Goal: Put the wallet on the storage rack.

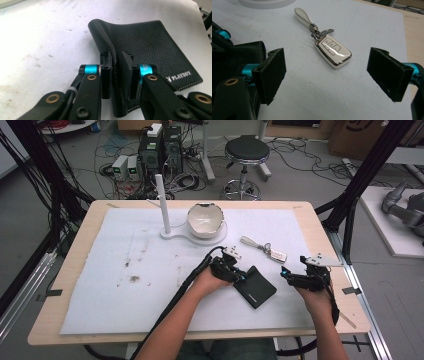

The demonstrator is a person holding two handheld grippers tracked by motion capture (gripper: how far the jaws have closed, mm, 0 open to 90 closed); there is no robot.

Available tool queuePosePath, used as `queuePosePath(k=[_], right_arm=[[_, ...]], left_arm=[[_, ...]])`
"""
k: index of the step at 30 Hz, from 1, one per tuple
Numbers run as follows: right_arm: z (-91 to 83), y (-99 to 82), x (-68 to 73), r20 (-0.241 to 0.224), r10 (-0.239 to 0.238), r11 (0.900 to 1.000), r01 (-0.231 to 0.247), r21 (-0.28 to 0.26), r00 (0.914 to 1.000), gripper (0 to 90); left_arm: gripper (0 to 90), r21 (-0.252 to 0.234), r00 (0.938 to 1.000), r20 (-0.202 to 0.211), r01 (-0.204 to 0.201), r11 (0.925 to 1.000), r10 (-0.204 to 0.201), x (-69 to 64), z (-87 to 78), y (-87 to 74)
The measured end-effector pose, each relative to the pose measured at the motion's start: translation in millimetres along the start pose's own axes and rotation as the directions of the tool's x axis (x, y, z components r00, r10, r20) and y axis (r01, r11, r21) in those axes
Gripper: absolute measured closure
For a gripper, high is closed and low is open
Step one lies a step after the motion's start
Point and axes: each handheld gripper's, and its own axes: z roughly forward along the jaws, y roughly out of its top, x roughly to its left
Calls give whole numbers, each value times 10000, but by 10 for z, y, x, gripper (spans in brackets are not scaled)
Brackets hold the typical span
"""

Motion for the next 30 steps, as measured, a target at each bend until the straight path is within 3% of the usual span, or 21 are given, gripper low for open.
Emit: queuePosePath(k=[6, 9, 14, 17, 22, 25, 30], right_arm=[[4, -4, -4, -1, 7, 10000, -7, 17, 10000, 159], [6, -7, -8, 18, 22, 10000, -22, 24, 10000, 158], [12, -8, 1, -27, -29, 10000, 29, 54, 10000, 159], [19, -3, 21, -43, -40, 9999, 40, 110, 10000, 158], [37, 1, 49, -72, -163, 9997, 164, 175, 9998, 158], [50, 2, 62, -114, -162, 9996, 164, 214, 9998, 159], [69, 12, 79, -175, -225, 9994, 229, 242, 9996, 158]], left_arm=[[816, -393, 9997, 167, 178, 9991, -172, -11, -74, 30], [821, -629, 9999, 130, 56, 9980, -48, -32, -170, 68], [826, -1116, 9998, -157, -160, 9936, 144, -45, -415, 123], [827, -1321, 9978, -586, -372, 9905, 296, -53, -591, 158], [829, -1638, 9898, -1323, -737, 9837, 521, -45, -915, 250], [829, -1753, 9816, -1806, -949, 9799, 628, -21, -1121, 323], [830, -2210, 9721, -2265, -1124, 9688, 611, 35, -1450, 432]])
